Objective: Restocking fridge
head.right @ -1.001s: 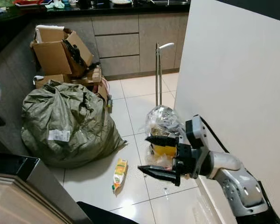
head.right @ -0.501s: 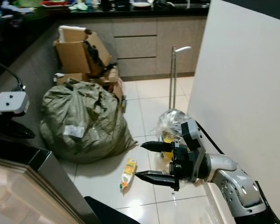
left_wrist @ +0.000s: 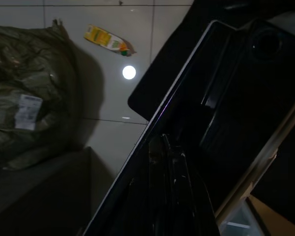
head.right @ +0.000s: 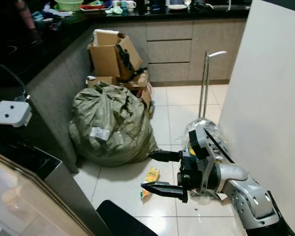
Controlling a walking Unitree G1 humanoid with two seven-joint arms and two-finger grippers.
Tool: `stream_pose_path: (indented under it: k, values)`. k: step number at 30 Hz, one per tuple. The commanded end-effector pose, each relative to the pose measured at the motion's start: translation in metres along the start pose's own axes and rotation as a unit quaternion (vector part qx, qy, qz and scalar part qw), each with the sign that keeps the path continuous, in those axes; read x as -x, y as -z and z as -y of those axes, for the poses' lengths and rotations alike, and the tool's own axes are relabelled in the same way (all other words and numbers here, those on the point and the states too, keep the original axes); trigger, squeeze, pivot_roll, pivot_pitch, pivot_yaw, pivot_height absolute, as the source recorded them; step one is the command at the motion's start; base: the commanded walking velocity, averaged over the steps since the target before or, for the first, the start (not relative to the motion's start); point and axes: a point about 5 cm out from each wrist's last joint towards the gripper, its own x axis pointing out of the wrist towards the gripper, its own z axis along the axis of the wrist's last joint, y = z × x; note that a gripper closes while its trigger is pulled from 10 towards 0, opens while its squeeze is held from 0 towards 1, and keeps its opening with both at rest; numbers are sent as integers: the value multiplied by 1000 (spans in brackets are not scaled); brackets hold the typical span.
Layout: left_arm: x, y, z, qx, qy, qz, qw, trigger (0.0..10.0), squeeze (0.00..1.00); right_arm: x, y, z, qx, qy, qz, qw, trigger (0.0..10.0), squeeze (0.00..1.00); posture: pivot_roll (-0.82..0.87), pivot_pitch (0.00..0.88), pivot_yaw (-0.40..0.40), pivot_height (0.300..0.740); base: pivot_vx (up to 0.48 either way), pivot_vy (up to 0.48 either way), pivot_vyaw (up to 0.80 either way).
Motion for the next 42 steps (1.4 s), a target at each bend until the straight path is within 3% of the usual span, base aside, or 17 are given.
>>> stream_pose_path:
  k: [1, 15, 42]
  values:
    - [7, 7, 7, 19, 6, -17, 1000, 10000, 0, -3, -3, -2, 8, -8, 4, 1000, 10000, 0, -42, 36, 35, 740, 0, 0, 700]
    - [0, 7, 14, 29, 31, -18, 999, 10000, 0, -9, -4, -3, 12, -12, 9, 1000, 10000, 0, -39, 37, 32, 740, 0, 0, 704]
    - [1, 14, 20, 39, 39, -37, 998, 10000, 0, -21, -3, -7, 10, -34, 20, 999, 10000, 0, -32, 40, 32, 740, 0, 0, 704]
